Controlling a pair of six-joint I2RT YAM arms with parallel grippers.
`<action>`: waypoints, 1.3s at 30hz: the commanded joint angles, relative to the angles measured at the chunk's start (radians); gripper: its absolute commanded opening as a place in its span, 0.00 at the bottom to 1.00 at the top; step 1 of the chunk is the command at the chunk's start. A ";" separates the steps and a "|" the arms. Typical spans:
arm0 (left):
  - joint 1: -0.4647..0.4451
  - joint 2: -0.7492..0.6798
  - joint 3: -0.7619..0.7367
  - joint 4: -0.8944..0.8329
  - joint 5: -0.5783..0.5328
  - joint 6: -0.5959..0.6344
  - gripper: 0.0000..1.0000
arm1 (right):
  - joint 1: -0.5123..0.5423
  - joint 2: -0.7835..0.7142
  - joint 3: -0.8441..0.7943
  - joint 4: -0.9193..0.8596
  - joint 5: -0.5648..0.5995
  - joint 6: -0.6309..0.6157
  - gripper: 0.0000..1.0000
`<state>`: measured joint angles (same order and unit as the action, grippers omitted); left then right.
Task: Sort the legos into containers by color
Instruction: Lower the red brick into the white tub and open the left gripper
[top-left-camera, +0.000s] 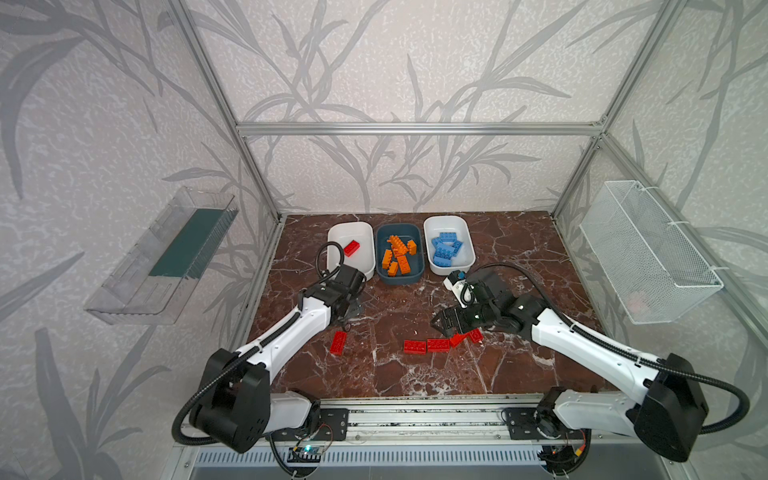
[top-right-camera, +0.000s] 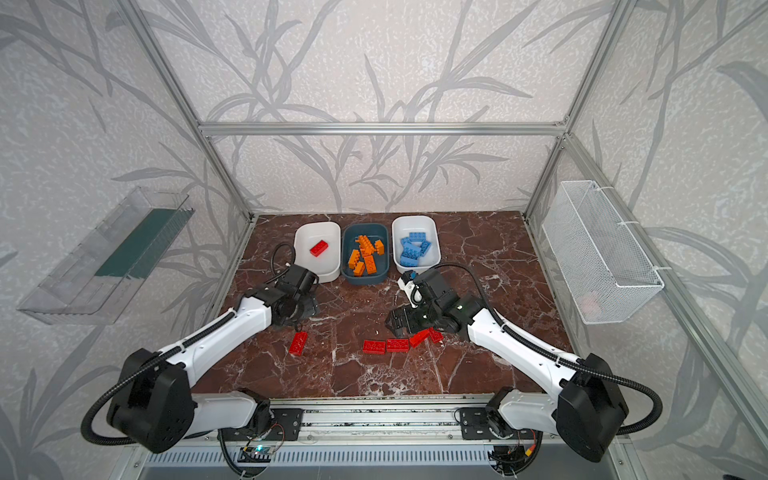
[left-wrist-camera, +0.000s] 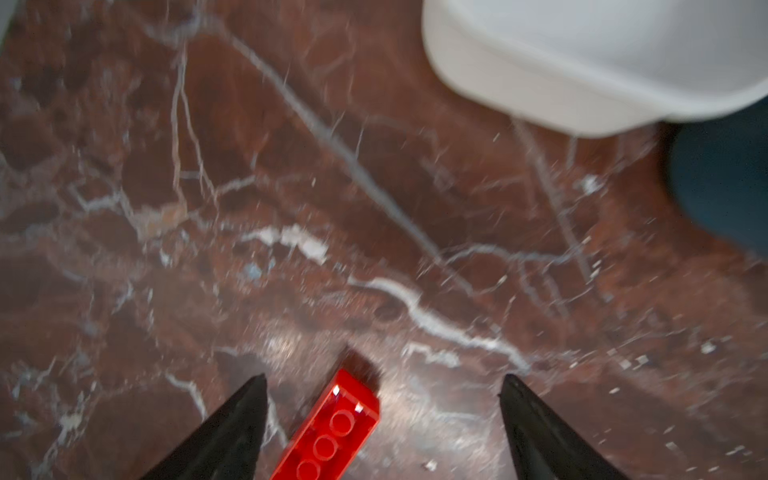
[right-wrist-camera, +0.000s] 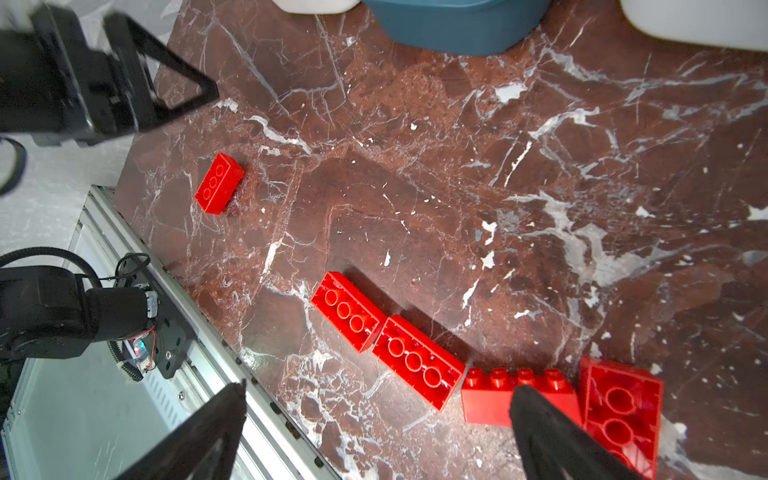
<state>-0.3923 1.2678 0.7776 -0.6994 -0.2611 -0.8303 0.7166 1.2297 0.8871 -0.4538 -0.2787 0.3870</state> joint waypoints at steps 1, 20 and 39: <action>-0.012 -0.082 -0.085 0.034 -0.026 -0.067 0.86 | 0.042 -0.052 0.024 -0.044 0.056 0.027 0.99; -0.024 -0.054 -0.223 0.129 0.117 -0.023 0.41 | 0.117 -0.167 0.004 -0.114 0.159 0.098 0.99; -0.023 0.025 -0.002 0.036 0.054 0.027 0.33 | 0.116 -0.144 0.005 -0.087 0.196 0.067 0.99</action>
<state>-0.4118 1.2900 0.6926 -0.6167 -0.1558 -0.8261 0.8280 1.1004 0.8871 -0.5468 -0.1101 0.4713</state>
